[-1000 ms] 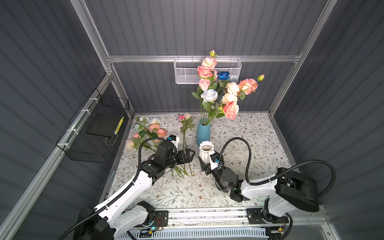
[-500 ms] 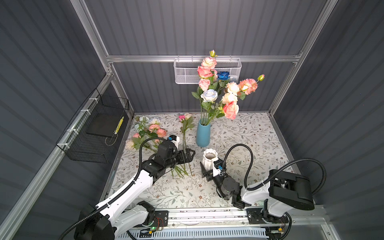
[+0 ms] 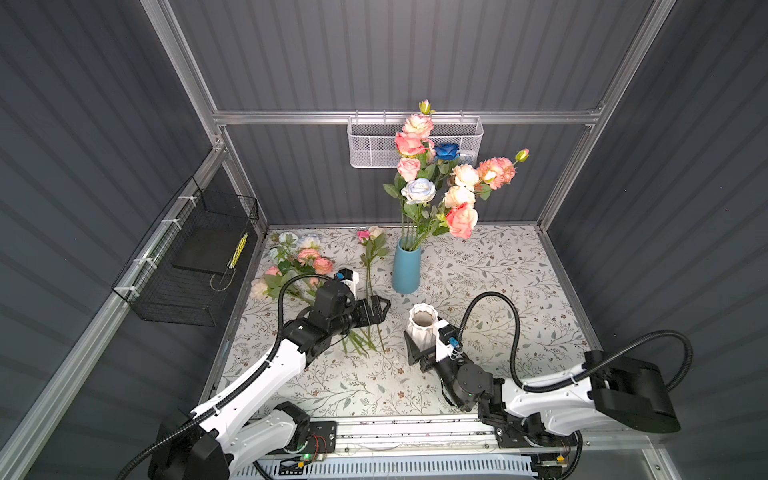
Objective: Arrange the flowers into the vase
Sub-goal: 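Open the right gripper and withdraw it from the upright white vase, then lower the left gripper onto a loose rose stem while the right retracts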
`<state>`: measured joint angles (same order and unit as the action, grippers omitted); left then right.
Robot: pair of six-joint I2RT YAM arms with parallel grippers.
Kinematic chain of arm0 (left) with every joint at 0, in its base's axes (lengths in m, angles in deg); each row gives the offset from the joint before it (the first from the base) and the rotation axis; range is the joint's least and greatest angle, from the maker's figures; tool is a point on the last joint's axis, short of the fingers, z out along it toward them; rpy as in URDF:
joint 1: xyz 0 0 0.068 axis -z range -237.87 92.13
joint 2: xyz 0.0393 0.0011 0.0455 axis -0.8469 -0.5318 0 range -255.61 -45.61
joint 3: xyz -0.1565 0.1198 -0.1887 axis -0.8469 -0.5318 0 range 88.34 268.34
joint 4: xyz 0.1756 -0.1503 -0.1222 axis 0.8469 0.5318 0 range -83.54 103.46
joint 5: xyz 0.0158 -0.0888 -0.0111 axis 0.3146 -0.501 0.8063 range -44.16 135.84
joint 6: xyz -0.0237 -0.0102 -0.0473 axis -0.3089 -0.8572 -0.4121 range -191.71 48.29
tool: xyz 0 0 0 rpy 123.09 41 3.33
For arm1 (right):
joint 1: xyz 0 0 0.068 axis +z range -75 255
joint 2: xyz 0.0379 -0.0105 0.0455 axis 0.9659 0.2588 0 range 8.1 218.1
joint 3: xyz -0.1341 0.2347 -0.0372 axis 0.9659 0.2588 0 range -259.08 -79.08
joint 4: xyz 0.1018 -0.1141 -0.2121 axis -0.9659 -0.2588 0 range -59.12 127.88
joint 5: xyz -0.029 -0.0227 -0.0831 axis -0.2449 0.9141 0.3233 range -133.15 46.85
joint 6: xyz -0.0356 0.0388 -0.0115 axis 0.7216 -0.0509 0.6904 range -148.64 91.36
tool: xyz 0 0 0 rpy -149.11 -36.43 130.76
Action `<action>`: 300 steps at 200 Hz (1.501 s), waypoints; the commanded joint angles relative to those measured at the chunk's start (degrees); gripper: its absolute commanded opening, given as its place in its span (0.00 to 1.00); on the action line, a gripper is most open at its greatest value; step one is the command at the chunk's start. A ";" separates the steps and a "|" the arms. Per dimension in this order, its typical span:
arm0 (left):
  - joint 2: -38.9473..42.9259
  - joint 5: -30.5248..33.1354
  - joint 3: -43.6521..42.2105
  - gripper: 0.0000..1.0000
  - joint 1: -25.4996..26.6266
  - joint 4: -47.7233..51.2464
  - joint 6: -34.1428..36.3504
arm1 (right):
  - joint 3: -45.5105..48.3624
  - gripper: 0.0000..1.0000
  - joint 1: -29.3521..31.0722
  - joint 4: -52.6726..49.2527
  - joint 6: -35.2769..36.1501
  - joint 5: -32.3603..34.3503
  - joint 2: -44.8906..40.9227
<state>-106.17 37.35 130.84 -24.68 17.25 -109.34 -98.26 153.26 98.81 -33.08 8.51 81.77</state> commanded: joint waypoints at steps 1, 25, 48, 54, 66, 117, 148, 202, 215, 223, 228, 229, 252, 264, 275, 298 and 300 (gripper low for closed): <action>-0.01 1.09 2.23 1.00 -0.41 0.68 1.46 | 0.05 0.99 0.91 -11.65 -4.67 0.83 -5.67; 0.31 3.04 3.36 1.00 -0.41 2.28 1.76 | -1.52 0.99 2.08 -25.74 -9.86 -0.51 -13.96; 0.00 6.44 4.99 1.00 -0.49 5.62 3.05 | -2.91 0.99 3.80 -42.12 -17.46 -2.15 -22.82; -0.08 7.30 5.26 1.00 -0.57 6.19 3.37 | -3.05 0.99 4.35 -46.19 -19.48 -2.92 -25.18; -0.36 8.64 5.40 1.00 -0.67 6.76 3.84 | -3.36 0.99 5.19 -53.40 -22.91 -4.77 -29.92; -7.48 9.70 5.49 0.74 -5.67 5.27 4.11 | -6.81 0.87 6.34 -81.25 -40.27 -4.26 -42.04; -15.14 8.22 5.95 0.72 -8.08 -0.78 4.34 | -12.63 0.73 -0.98 -95.50 -48.80 -8.65 -39.15; -25.49 7.59 9.82 0.71 -8.13 -5.76 6.22 | -13.10 0.62 -33.33 -93.98 -41.15 -31.64 -33.15; -28.38 8.89 11.08 0.62 -8.14 -5.57 6.70 | -11.35 0.59 -41.83 -90.70 -40.18 -39.38 -31.81; -29.99 10.03 11.79 0.58 -8.12 -5.43 7.12 | -10.28 0.57 -45.74 -88.38 -39.88 -43.44 -31.34; -31.00 10.43 12.22 0.56 -8.17 -5.40 7.43 | -9.76 0.57 -47.48 -87.19 -39.66 -44.97 -31.14; -31.19 10.52 12.32 0.56 -8.16 -5.41 7.54 | -9.75 0.56 -47.71 -87.06 -39.62 -45.19 -31.13; -35.00 10.13 14.72 0.49 -8.06 -6.83 9.09 | -9.98 0.56 -50.25 -85.05 -38.25 -46.46 -29.78; -36.16 8.68 15.49 0.46 -8.06 -8.43 9.37 | -10.35 0.57 -50.64 -85.20 -37.67 -46.38 -28.92; -37.01 8.30 16.20 0.43 -7.82 -9.32 9.31 | -10.23 0.57 -50.88 -85.14 -37.48 -46.45 -28.52; -39.61 11.29 18.59 0.41 -7.18 -6.66 9.76 | -9.32 0.57 -51.10 -85.07 -37.61 -46.65 -28.58; -39.94 11.74 18.83 0.41 -7.13 -6.35 9.76 | -9.24 0.57 -51.10 -85.09 -37.64 -46.61 -28.65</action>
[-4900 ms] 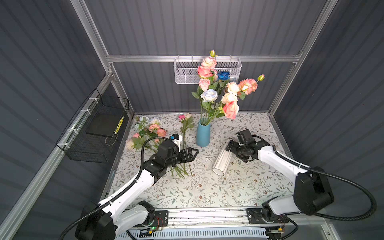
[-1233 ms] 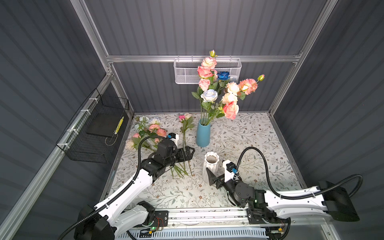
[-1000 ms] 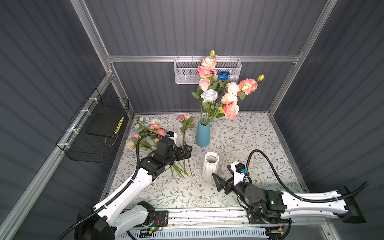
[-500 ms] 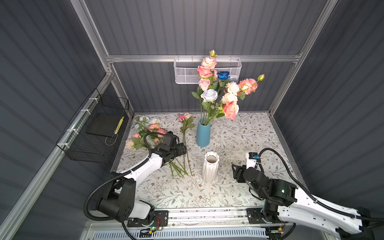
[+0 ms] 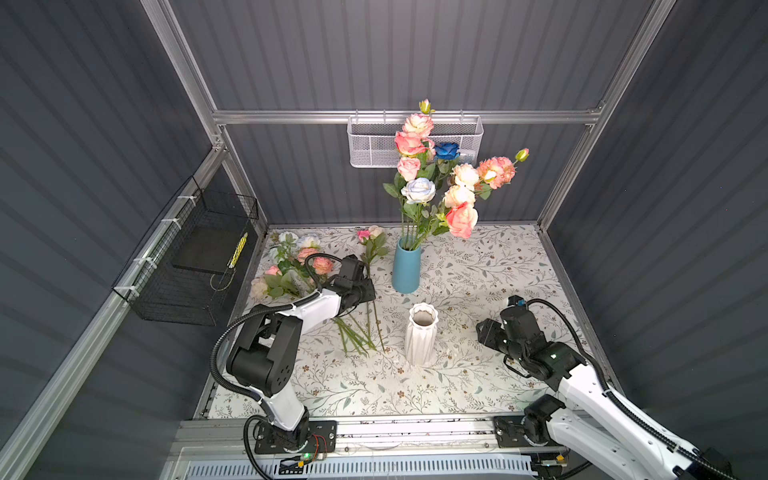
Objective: Arrange the flowers into the vase
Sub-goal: 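Lower the left gripper onto a loose rose stem while the right retracts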
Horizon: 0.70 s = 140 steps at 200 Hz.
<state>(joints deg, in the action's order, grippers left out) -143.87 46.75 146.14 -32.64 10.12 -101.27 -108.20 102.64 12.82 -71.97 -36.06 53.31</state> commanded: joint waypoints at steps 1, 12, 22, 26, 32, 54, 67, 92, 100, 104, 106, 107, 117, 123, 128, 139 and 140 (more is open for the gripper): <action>-2.35 2.52 3.62 0.41 0.85 1.06 1.70 | 0.72 0.57 -0.48 0.85 1.24 -2.02 -0.20; -3.91 5.59 5.08 0.37 0.98 4.00 1.57 | 1.26 0.58 -0.57 0.79 1.12 -2.02 -0.60; -4.94 7.57 5.57 0.33 1.05 5.40 1.52 | 1.57 0.58 -0.69 0.68 1.10 -1.99 -1.15; -5.23 8.13 5.56 0.32 1.05 5.52 1.48 | 1.74 0.58 -0.66 0.69 1.06 -1.84 -1.37; -5.67 8.44 5.51 0.32 1.11 5.65 1.60 | 1.88 0.58 -0.73 0.64 1.05 -1.75 -1.72; -7.25 8.73 5.49 0.30 1.38 5.91 1.85 | 1.99 0.59 -1.00 0.29 1.09 -1.29 -2.56; -7.92 9.73 5.47 0.28 1.87 6.55 1.71 | 1.81 0.60 -1.09 0.33 1.31 -1.20 -2.72; -9.17 11.50 5.56 0.19 2.02 7.04 1.57 | 1.50 0.60 -1.32 0.32 1.67 -1.03 -2.61; -9.30 11.86 5.55 0.16 2.01 6.98 1.69 | 1.32 0.60 -1.41 0.23 1.65 -1.09 -2.58; -9.24 12.09 5.48 0.14 2.01 6.76 1.73 | 1.31 0.61 -1.37 0.22 1.67 -1.11 -2.63; -9.23 12.10 5.53 0.13 2.01 6.68 1.71 | 1.21 0.61 -1.36 0.19 1.67 -1.18 -2.60; -9.19 12.19 5.50 0.13 2.01 6.65 1.70 | 1.19 0.61 -1.36 0.19 1.67 -1.19 -2.63; -8.43 12.72 4.88 0.08 2.01 5.75 1.85 | 1.08 0.63 -1.38 0.15 1.75 -1.26 -2.74; -7.79 13.08 4.32 0.06 2.01 4.91 1.83 | 1.05 0.65 -1.36 0.10 1.68 -1.29 -2.99; -7.09 13.60 3.84 0.03 2.01 4.28 1.85 | 0.92 0.69 -1.36 -0.07 1.65 -1.16 -3.23; -5.49 15.05 2.90 0.00 2.01 3.04 1.94 | 0.82 0.81 -1.37 -0.25 1.69 -1.11 -3.83; -5.34 15.20 2.83 0.00 2.01 2.90 1.95 | 0.87 0.82 -1.41 -0.29 1.72 -1.11 -3.86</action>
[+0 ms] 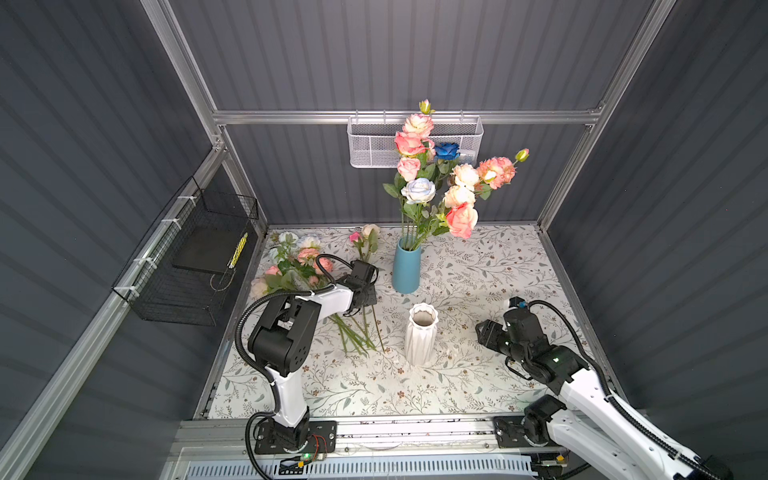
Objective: Arrange the flowers into the vase
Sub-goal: 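Lower the left gripper onto a loose rose stem while the right retracts, then grasp the pink rose stem with the left gripper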
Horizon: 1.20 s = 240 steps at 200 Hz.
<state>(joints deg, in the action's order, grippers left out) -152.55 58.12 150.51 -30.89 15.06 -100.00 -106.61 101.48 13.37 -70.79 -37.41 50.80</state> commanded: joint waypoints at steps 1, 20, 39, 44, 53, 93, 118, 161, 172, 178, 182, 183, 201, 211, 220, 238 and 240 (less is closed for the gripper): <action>3.46 4.00 -1.62 0.00 0.26 -2.07 0.69 | -0.75 0.83 -0.23 -0.73 0.56 0.24 -1.46; 7.21 7.85 -3.70 0.00 0.48 -4.65 1.20 | -0.69 0.99 -0.28 0.09 1.05 -0.34 -2.93; 12.76 12.99 -6.78 0.00 1.34 -8.10 2.47 | -0.64 0.99 -0.29 1.27 1.87 -1.10 -3.84; 14.20 14.33 -7.55 0.00 1.77 -8.84 3.05 | -0.74 0.99 -0.34 1.44 2.05 -1.27 -3.85; 16.70 17.47 -8.65 0.00 2.52 -9.67 3.94 | -0.98 0.99 -0.44 1.61 2.07 -1.51 -3.51; 23.14 30.45 -7.87 0.00 6.62 -3.12 8.64 | -2.07 0.99 -0.82 1.99 1.83 -3.67 -1.11; 20.31 24.07 -7.20 0.00 2.88 6.80 1.41 | -1.95 0.99 -0.82 1.93 1.18 -2.81 -0.73; 26.20 15.09 -12.57 0.00 0.55 10.20 -5.61 | -2.73 0.99 -0.96 1.92 0.71 -2.32 -1.69; 26.57 11.86 -11.95 0.00 -0.46 12.67 -6.01 | -2.96 0.99 -0.99 1.52 0.49 -2.16 -2.03; 26.15 10.73 -11.26 0.00 -0.68 14.37 -6.36 | -2.88 0.99 -0.99 1.47 0.49 -2.24 -2.18; 25.81 10.00 -10.91 0.01 -0.70 15.30 -6.55 | -2.88 0.99 -0.99 1.54 0.49 -2.27 -2.41; 25.72 9.81 -10.88 0.03 -0.70 15.48 -6.57 | -2.88 0.99 -0.99 1.52 0.49 -2.25 -2.42; 24.73 6.66 -10.46 0.42 -0.66 17.96 -7.22 | -2.64 0.99 -0.99 1.49 0.15 -2.22 -2.84; 25.14 5.81 -10.86 0.58 -0.71 18.08 -7.70 | -2.46 0.99 -0.99 1.61 -0.10 -2.29 -3.05; 26.19 5.34 -10.85 0.66 -0.70 18.06 -8.08 | -2.19 0.99 -1.00 1.80 -0.21 -2.39 -3.11; 29.10 4.64 -10.00 0.69 -0.76 17.27 -8.86 | -2.10 0.99 -0.99 1.66 -0.22 -2.25 -3.06; 29.36 4.44 -9.86 0.69 -0.78 17.07 -9.01 | -2.07 0.99 -1.04 1.60 -0.21 -2.27 -3.06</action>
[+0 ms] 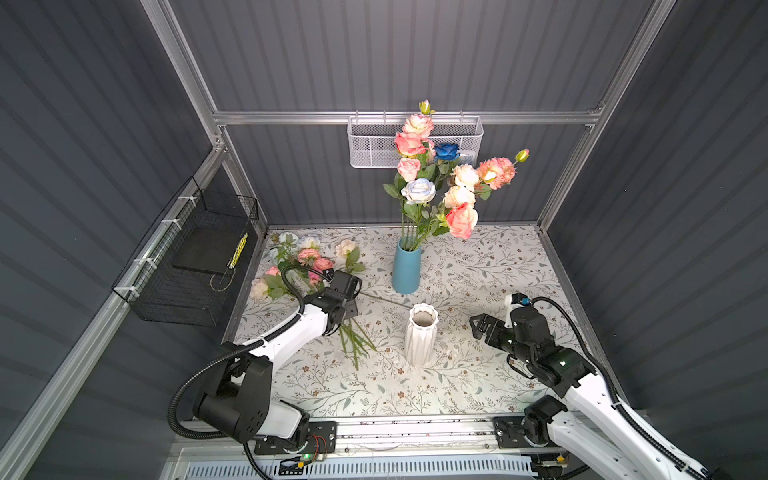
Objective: Arrange the flowers into the vase
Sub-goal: 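Grasp the pink rose stem with the left gripper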
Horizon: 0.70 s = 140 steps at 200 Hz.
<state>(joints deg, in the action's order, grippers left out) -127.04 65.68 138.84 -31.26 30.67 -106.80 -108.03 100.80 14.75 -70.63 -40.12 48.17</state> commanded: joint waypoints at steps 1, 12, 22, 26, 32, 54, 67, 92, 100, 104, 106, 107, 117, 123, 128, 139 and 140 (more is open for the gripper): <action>3.97 -3.18 1.89 0.69 -0.41 1.29 -2.28 | -0.66 0.99 -0.34 0.16 -0.37 0.42 -0.39; 4.22 -4.34 3.07 0.69 -0.66 0.02 -3.34 | -0.70 0.99 -0.31 0.08 -0.28 0.49 -0.33; 3.08 -6.17 4.21 0.70 -1.02 -1.66 -4.89 | -0.70 0.99 -0.32 0.11 -0.28 0.56 -0.34; 2.40 -6.97 4.87 0.70 -1.18 -2.34 -5.63 | -0.71 0.99 -0.39 0.11 -0.28 0.67 -0.34; 0.87 -8.12 5.65 0.70 -1.44 -3.46 -7.09 | -0.75 0.99 -0.41 0.02 -0.28 0.77 -0.35; -5.22 -11.41 9.11 0.70 -1.83 -7.89 -12.97 | -0.73 0.99 -0.40 -0.48 -0.19 1.51 -0.69; -8.93 -12.29 10.59 0.69 -1.88 -9.77 -17.76 | -0.66 0.99 -0.53 -1.06 -0.01 2.05 -1.17; -14.97 -13.33 12.67 0.66 -2.00 -10.57 -27.52 | -0.39 0.99 -0.58 -2.37 0.38 3.24 -2.63; -16.56 -13.04 13.43 0.65 -2.00 -9.47 -30.26 | -0.28 0.99 -0.64 -2.53 0.55 3.53 -3.11; -17.35 -12.64 13.78 0.65 -2.00 -8.98 -31.92 | -0.24 0.99 -0.66 -2.68 0.60 3.73 -3.38; -17.69 -12.46 13.87 0.65 -2.00 -8.69 -32.73 | -0.12 0.99 -0.71 -2.70 0.60 3.82 -3.50; -17.88 -12.37 13.95 0.65 -2.00 -8.62 -33.05 | -0.13 0.99 -0.73 -2.75 0.65 3.87 -3.59; -19.30 -11.95 14.26 0.65 -2.00 -8.20 -36.31 | 0.17 0.99 -0.82 -2.84 0.71 4.15 -4.13; -20.19 -11.93 14.32 0.65 -2.00 -8.45 -37.60 | 0.21 0.99 -0.91 -2.79 0.86 4.27 -4.43; -20.85 -11.64 14.60 0.65 -2.05 -8.37 -38.42 | 0.37 0.99 -0.95 -2.84 0.84 4.27 -4.54; -22.40 -11.36 15.51 0.65 -1.91 -7.97 -39.89 | 0.56 0.99 -1.06 -2.79 0.91 4.28 -4.65; -22.52 -11.34 15.60 0.65 -1.91 -7.91 -40.02 | 0.56 0.99 -1.08 -2.74 0.93 4.28 -4.65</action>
<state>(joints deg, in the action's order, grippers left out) -147.32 54.10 151.52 -32.86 20.98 -138.03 -108.00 100.15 12.98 -70.57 -37.24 44.22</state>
